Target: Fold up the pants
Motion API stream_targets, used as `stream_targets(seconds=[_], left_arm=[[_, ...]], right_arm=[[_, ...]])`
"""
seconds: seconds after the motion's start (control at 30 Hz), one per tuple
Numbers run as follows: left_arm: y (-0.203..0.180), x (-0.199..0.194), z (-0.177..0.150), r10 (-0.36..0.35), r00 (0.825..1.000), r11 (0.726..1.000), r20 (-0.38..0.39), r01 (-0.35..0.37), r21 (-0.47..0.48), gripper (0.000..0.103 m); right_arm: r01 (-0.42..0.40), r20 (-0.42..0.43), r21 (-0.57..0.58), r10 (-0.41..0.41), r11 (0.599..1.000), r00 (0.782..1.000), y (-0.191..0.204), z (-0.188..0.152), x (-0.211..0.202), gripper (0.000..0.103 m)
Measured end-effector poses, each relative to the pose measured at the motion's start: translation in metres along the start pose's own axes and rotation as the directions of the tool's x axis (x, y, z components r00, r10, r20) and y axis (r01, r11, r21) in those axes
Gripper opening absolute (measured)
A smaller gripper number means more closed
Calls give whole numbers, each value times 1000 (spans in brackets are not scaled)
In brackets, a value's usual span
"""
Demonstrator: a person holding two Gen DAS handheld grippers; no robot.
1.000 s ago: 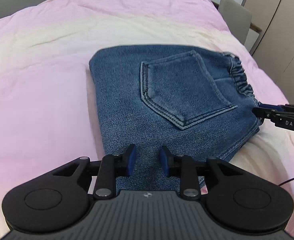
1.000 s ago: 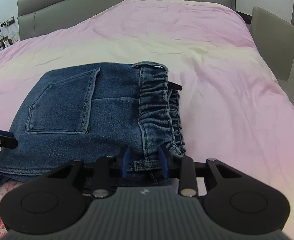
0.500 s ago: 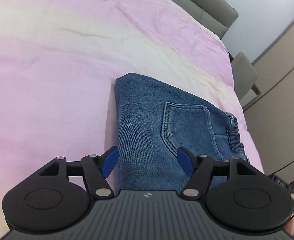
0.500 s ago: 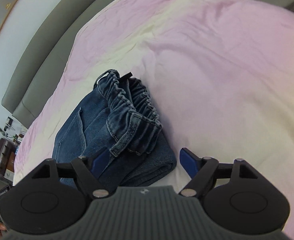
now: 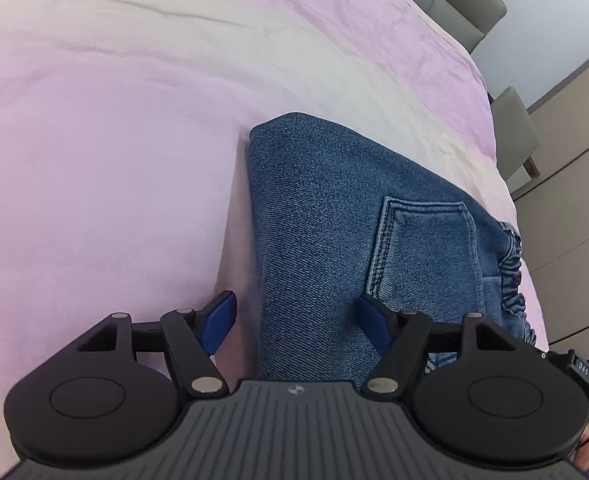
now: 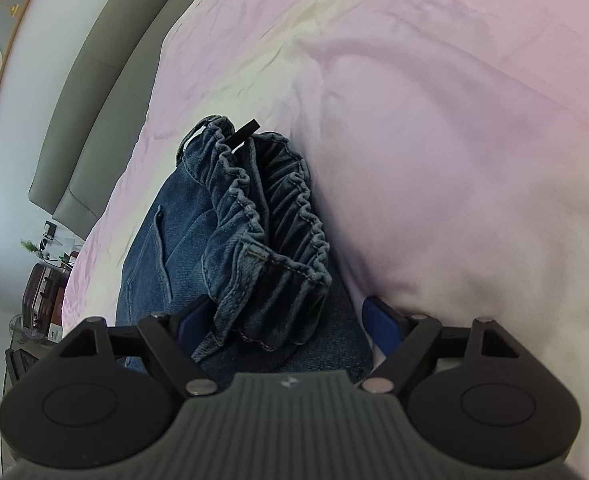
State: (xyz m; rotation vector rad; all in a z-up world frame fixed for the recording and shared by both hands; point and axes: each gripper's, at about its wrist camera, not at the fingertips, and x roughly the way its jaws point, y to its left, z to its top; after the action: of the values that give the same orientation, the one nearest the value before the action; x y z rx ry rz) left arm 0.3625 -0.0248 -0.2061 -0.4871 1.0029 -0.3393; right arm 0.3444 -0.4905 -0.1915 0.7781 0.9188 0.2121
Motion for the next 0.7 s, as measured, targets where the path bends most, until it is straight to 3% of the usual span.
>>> stream_targets(seconds=[0.4,0.47,0.5,0.57,0.7], left_arm=[[2,11,-3,1,1000,1000,-11,0,8,81],[1,10,-3,-5,1000,1000,-14,5,0,73],[1,8,-3,-23,999,1000,-24,23,-14,56],[1,6,-1,-31,999,998,-35,30,-51,50],[-9,-1,-1,1,1000,1000,-26,-1,-28,38]], right_arm=[[19,-20,-8,-19,1000,1000,2,2,4,68],[34,-25,-10,-34,999,999,5,3,4,67],[44,-27,-10,-44,999,999,7,3,4,66],[69,-28,-12,-70,998,997,13,4,4,64],[124,-17,-28,-124,992,992,29,4,1,59]])
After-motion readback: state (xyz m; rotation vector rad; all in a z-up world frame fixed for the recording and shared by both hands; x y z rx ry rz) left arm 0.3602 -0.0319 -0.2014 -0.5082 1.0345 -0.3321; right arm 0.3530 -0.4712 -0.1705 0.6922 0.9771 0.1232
